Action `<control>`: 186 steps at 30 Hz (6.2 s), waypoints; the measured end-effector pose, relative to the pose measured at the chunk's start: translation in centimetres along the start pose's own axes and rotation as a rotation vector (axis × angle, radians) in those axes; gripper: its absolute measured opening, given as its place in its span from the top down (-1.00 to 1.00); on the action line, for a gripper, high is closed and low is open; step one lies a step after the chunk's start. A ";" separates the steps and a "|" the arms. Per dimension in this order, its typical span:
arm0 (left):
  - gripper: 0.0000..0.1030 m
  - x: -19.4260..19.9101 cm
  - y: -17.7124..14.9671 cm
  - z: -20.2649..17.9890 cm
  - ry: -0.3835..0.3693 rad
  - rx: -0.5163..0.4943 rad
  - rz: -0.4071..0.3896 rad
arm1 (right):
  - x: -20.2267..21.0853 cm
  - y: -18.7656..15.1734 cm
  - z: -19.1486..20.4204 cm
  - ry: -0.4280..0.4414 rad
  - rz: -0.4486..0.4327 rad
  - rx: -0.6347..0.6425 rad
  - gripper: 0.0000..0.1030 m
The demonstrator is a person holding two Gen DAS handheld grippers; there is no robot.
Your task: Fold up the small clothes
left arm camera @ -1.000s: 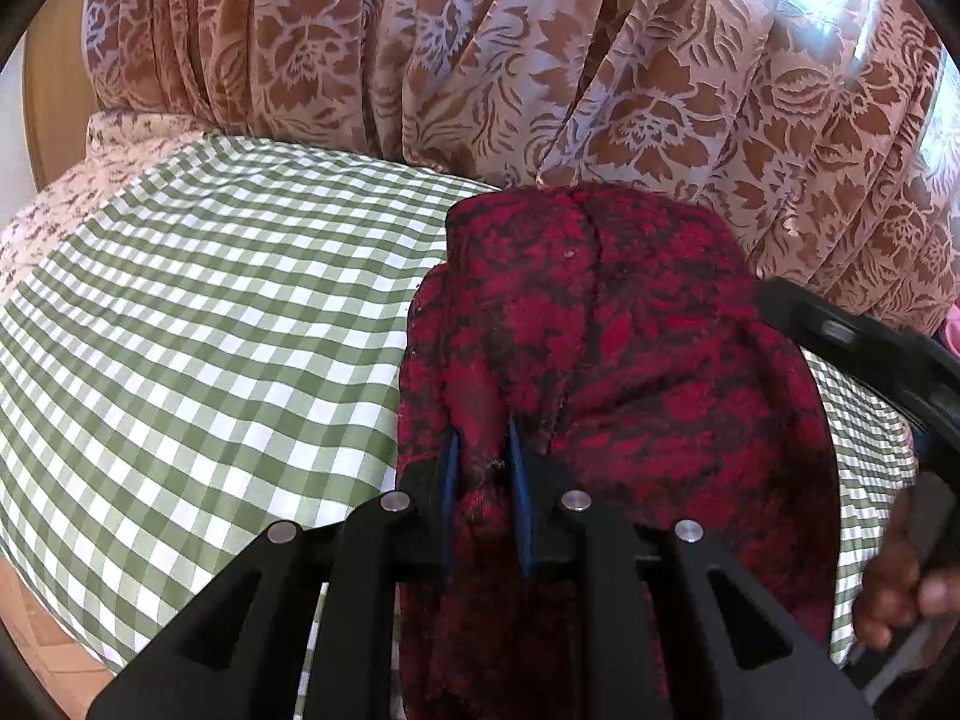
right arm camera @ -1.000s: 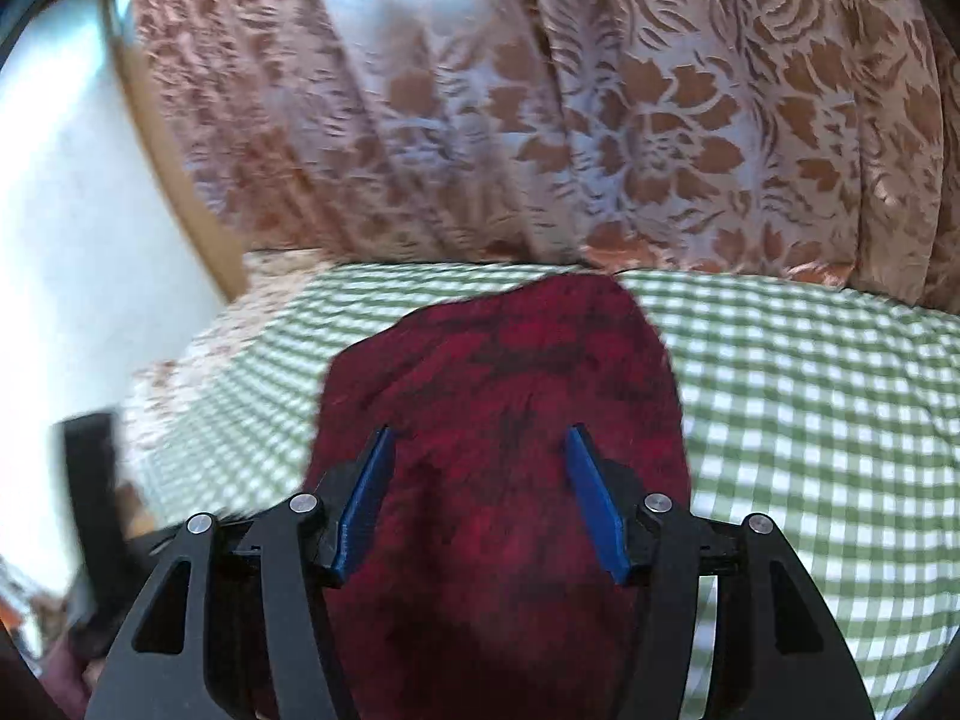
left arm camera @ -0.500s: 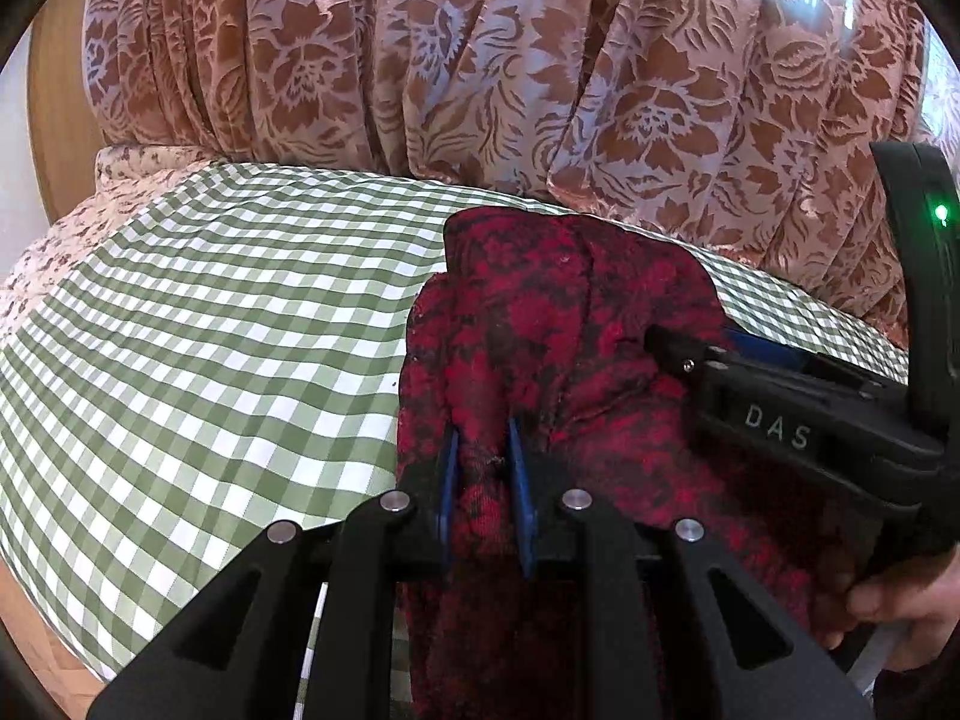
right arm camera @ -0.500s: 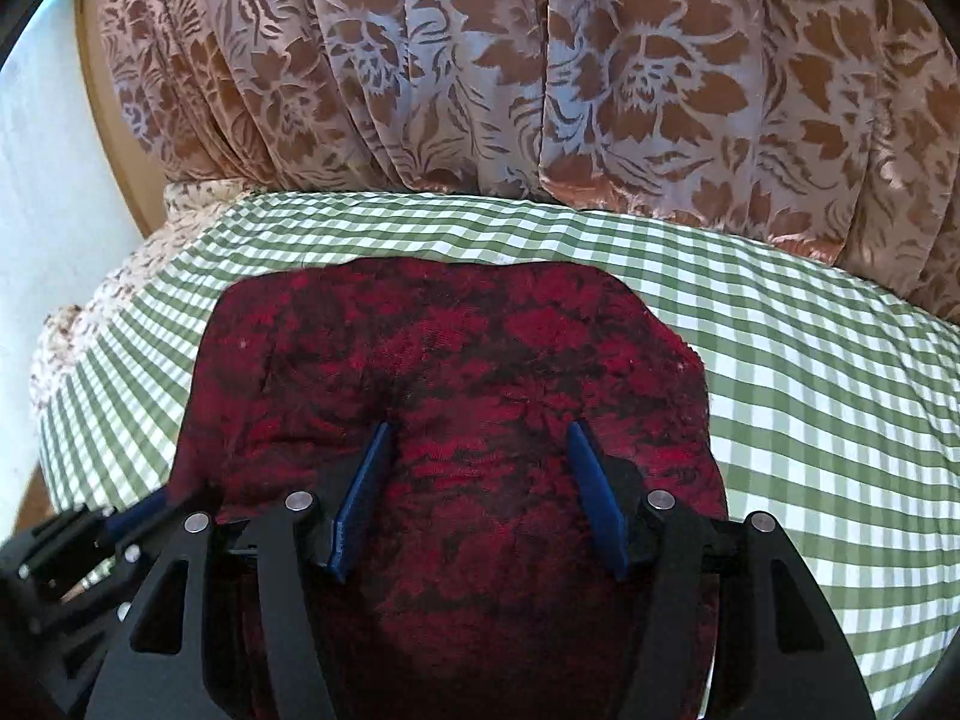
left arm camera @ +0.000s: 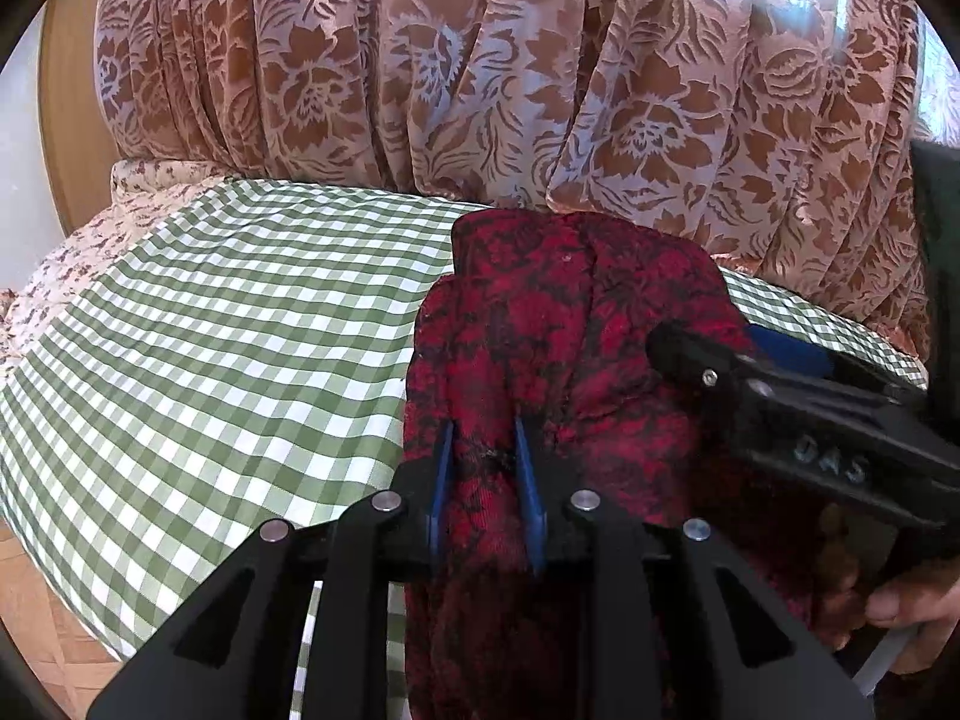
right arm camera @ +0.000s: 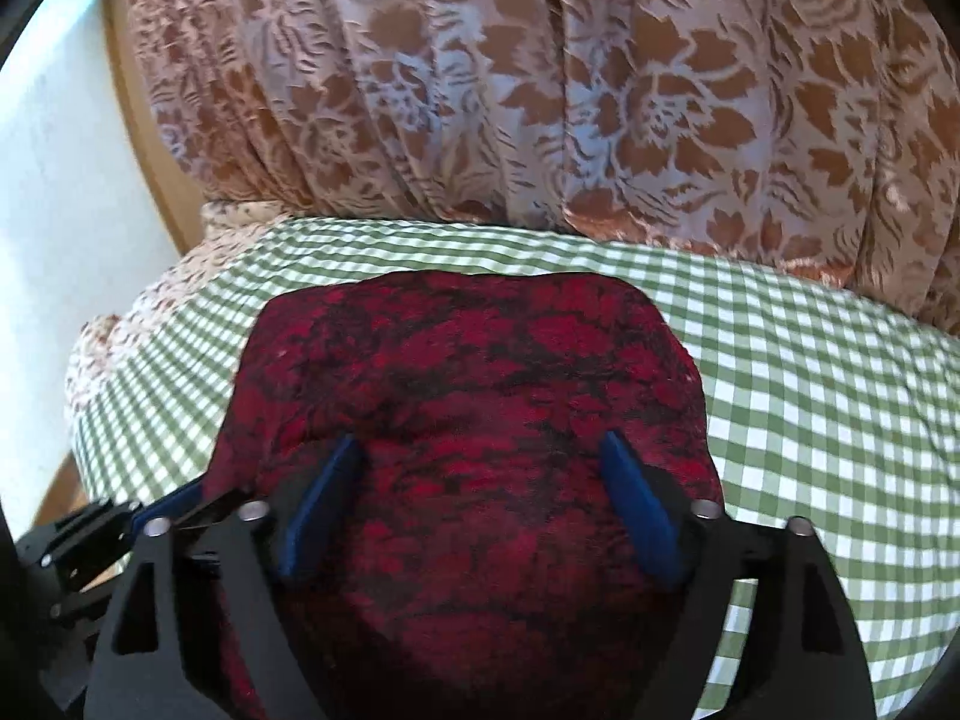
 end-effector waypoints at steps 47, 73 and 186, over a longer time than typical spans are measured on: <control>-0.11 -0.3 0.0 5.1 -0.748 0.308 0.034 | -1.1 -1.8 -6.3 0.720 0.178 -0.352 -0.69; -0.47 -8.7 5.6 6.5 -0.431 0.303 0.066 | -9.8 6.5 -8.9 0.446 0.234 -0.233 -0.93; -0.95 9.7 -2.5 -1.0 0.239 0.085 -0.204 | 10.0 -4.4 -2.0 -0.171 -0.150 -0.014 -0.94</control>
Point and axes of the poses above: each gripper's, at about its wrist camera, not at the fingertips, and x roughly against the way its jaws point, z to its left, y to its top, the point moved 3 cm from there along -x, roughly the way its jaws point, and after that the axes turned 4 degrees about -y, right-handed, at the moved point
